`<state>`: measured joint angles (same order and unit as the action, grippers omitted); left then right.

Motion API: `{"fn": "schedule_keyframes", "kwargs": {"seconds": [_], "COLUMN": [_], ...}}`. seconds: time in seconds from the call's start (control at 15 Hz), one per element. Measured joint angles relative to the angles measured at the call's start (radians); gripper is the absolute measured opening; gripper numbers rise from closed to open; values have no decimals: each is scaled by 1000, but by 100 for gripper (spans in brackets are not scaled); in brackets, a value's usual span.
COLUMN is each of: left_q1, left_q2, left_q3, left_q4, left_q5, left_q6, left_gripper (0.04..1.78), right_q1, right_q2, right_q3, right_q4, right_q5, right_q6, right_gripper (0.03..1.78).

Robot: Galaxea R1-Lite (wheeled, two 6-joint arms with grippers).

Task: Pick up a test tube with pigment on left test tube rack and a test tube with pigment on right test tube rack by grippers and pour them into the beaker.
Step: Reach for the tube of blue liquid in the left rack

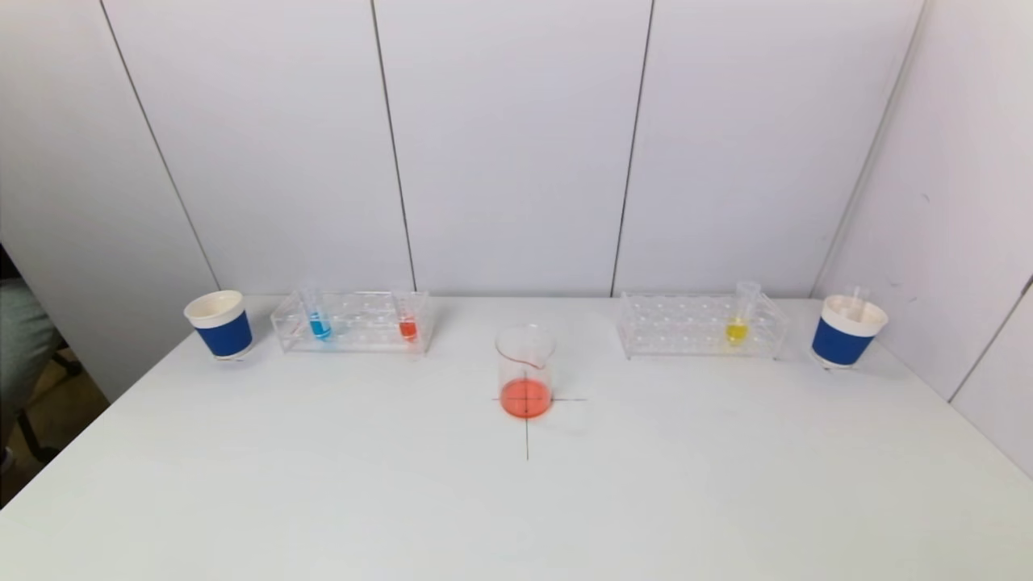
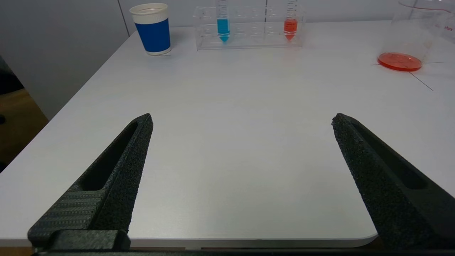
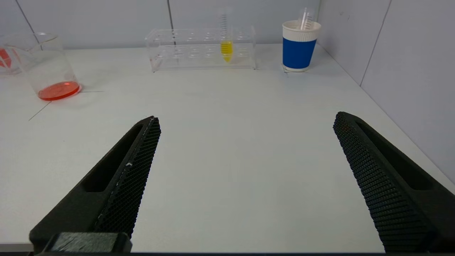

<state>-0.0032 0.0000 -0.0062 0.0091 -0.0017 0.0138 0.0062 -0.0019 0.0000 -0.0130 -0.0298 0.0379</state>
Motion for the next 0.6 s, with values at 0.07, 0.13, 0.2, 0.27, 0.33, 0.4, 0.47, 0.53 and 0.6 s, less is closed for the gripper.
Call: {"fn": "schedule_keyframes", "kwargs": {"seconds": [0.07,0.13,0.2,0.27,0.33,0.4,0.47,0.53,0.6], "left_q1": [0,0,0,0,0,0,0,0,0], "left_q2": [0,0,0,0,0,0,0,0,0], "left_q3": [0,0,0,0,0,0,0,0,0], "left_q4": [0,0,0,0,0,0,0,0,0], "left_q5": [0,0,0,0,0,0,0,0,0], "left_q6": [0,0,0,0,0,0,0,0,0], "left_gripper": [176,176,176,176,176,176,176,176,176], "right_q1": [0,0,0,0,0,0,0,0,0], "right_q2": [0,0,0,0,0,0,0,0,0], "right_q3": [0,0,0,0,0,0,0,0,0], "right_q4": [0,0,0,0,0,0,0,0,0], "right_q5": [1,1,1,0,0,1,0,0,0], "right_q6": [0,0,0,0,0,0,0,0,0], "right_gripper": [177,177,177,177,177,177,177,177,177]}}
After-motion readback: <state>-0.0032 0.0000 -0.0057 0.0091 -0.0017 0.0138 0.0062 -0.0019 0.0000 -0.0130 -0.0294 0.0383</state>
